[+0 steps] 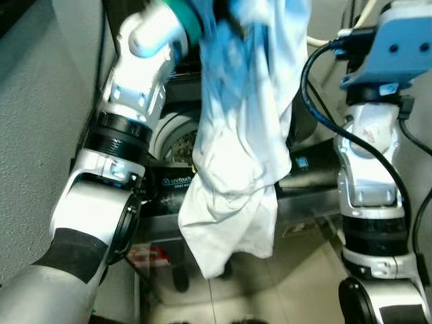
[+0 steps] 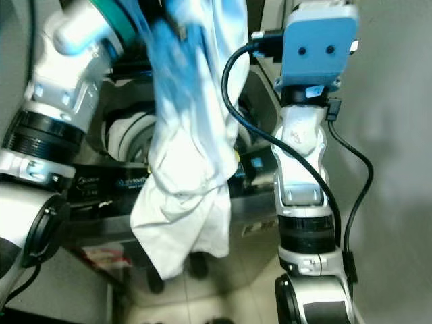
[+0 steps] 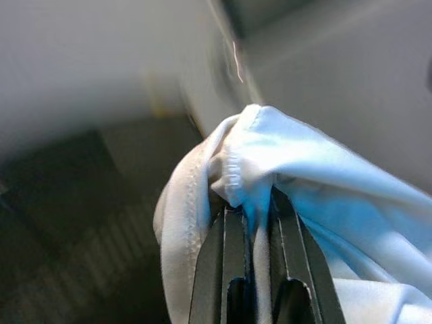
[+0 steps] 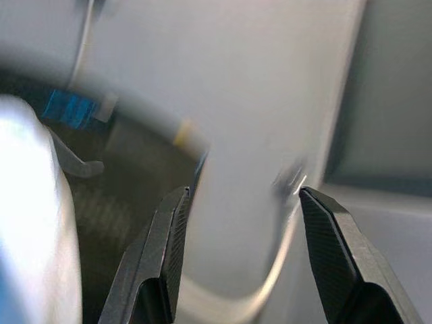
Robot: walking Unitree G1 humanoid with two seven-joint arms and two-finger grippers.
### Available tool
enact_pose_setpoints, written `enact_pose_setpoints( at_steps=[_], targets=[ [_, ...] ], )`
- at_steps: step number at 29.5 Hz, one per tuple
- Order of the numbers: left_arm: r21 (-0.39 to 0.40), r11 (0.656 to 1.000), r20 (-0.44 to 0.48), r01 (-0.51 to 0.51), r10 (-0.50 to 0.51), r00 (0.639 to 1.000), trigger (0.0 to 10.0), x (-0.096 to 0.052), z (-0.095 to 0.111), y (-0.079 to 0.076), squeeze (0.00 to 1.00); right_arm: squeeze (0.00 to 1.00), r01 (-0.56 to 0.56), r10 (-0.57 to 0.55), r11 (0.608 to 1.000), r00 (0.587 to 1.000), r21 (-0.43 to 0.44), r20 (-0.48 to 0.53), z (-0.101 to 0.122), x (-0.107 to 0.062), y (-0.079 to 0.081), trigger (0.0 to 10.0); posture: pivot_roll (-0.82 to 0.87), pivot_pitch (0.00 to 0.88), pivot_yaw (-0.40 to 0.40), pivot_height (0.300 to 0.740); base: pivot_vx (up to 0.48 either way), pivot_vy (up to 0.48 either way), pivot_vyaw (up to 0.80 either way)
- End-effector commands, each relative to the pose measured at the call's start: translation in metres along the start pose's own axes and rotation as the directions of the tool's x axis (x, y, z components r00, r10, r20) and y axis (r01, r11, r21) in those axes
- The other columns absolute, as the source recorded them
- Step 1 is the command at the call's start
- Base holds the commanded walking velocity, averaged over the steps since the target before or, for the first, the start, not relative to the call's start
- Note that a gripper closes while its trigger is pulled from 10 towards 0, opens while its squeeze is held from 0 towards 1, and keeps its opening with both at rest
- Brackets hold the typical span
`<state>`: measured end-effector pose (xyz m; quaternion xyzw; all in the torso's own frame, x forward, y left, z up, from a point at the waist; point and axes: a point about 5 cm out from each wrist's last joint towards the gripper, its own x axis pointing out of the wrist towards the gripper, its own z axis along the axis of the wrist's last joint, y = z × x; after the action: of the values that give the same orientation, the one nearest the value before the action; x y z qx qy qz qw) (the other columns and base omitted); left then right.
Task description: Clothes washing
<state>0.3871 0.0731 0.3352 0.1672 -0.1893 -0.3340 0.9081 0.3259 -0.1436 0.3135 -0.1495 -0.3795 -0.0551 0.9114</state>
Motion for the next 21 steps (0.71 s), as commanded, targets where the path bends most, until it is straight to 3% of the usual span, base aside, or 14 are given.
enact_pose_setpoints(
  at_steps=[1, 4, 9, 10, 17, 18, 21],
  targets=[
    [-0.034, 0.999, -0.083, 0.012, -0.014, 0.996, 10.0, -0.004, -0.015, 0.0, 0.0, 0.0, -0.048, 0.049, 0.999, 0.997, 0.024, -0.067, -0.011, -0.005, 0.007, 10.0, -0.02, 0.082, 0.06, 0.74, 0.0, 0.0, 0.0],
    [-0.172, 0.985, -0.156, 0.016, -0.043, 0.987, 10.0, -0.031, -0.041, -0.007, 0.0, 0.0, -0.083, 0.096, 0.993, 0.981, 0.084, -0.169, -0.028, -0.014, 0.016, 10.0, -0.01, 0.083, 0.056, 0.74, 0.0, 0.0, 0.0],
    [-0.212, 0.977, -0.19, -0.023, -0.018, 0.982, 10.0, -0.045, -0.054, -0.008, 0.05, 0.0, -0.071, 0.09, 0.993, 0.973, 0.097, -0.213, -0.036, -0.016, 0.021, 10.0, 0.0, 0.084, 0.053, 0.74, 0.0, 0.0, 0.0],
    [-0.206, 0.977, -0.181, -0.064, 0.026, 0.983, 10.0, -0.054, -0.056, -0.005, 1.0, 0.0, -0.06, 0.082, 0.993, 0.972, 0.106, -0.22, -0.036, -0.017, 0.024, 10.0, 0.0, 0.081, 0.051, 0.74, 0.0, 0.0, 0.0],
    [-0.159, 0.985, -0.107, -0.066, 0.049, 0.993, 10.0, -0.073, -0.038, -0.007, 1.0, 0.0, -0.061, 0.088, 0.99, 0.973, 0.129, -0.214, -0.034, -0.017, 0.024, 10.0, 0.0, 0.078, 0.042, 0.74, 0.0, 0.0, 0.0],
    [-0.147, 0.989, -0.092, 0.014, -0.028, 0.995, 10.0, -0.092, -0.026, -0.016, 1.0, 0.0, -0.087, 0.119, 0.983, 0.974, 0.163, -0.193, -0.031, -0.016, 0.024, 10.0, 0.01, 0.075, 0.041, 0.74, 0.0, 0.0, 0.0],
    [-0.141, 0.989, -0.091, 0.054, -0.067, 0.994, 10.0, -0.099, -0.023, -0.02, 1.0, 0.0, -0.101, 0.134, 0.979, 0.974, 0.176, -0.182, -0.03, -0.016, 0.024, 10.0, 0.01, 0.075, 0.041, 0.74, 0.0, 0.0, 0.0]
  ],
)
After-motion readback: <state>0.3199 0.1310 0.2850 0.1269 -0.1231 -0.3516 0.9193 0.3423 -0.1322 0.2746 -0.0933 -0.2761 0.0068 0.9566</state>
